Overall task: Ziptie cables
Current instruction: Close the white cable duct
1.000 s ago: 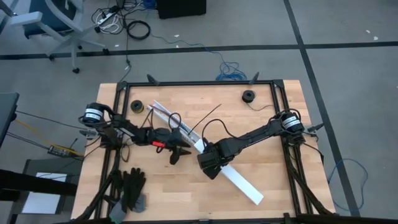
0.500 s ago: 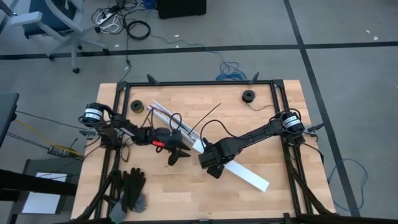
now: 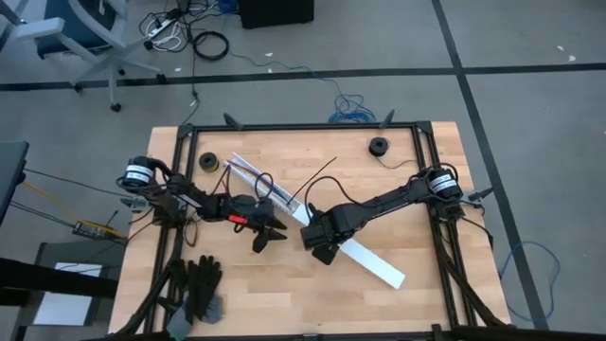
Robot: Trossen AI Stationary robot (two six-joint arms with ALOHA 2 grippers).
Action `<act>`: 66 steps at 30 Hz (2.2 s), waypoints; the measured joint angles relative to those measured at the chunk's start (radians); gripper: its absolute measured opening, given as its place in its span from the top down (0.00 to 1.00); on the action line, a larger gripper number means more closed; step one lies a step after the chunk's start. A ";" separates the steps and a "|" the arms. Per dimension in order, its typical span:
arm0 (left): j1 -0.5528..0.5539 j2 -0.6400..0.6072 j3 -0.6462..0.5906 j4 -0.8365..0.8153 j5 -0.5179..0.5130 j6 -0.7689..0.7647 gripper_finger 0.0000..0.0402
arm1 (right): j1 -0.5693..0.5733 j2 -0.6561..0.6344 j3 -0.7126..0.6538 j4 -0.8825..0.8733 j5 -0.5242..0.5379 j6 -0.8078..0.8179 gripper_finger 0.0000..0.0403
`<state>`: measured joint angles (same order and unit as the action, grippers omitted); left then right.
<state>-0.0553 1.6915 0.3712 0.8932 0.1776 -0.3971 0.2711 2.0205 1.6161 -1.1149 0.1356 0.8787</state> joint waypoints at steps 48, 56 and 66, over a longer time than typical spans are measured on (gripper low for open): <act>-0.019 0.001 -0.003 0.001 -0.136 0.049 0.63 | -0.023 0.002 -0.056 0.157 -0.088 0.000 0.51; -0.019 0.001 -0.003 0.032 -0.166 0.049 0.63 | -0.036 0.002 -0.056 0.176 -0.114 0.045 0.51; -0.019 0.001 -0.003 0.059 -0.188 0.049 0.63 | -0.045 0.002 -0.056 0.199 -0.136 0.070 0.51</act>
<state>-0.0742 1.6924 0.3683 0.9527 -0.0105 -0.3478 0.2264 2.0224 1.5600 -0.9157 0.0001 0.9489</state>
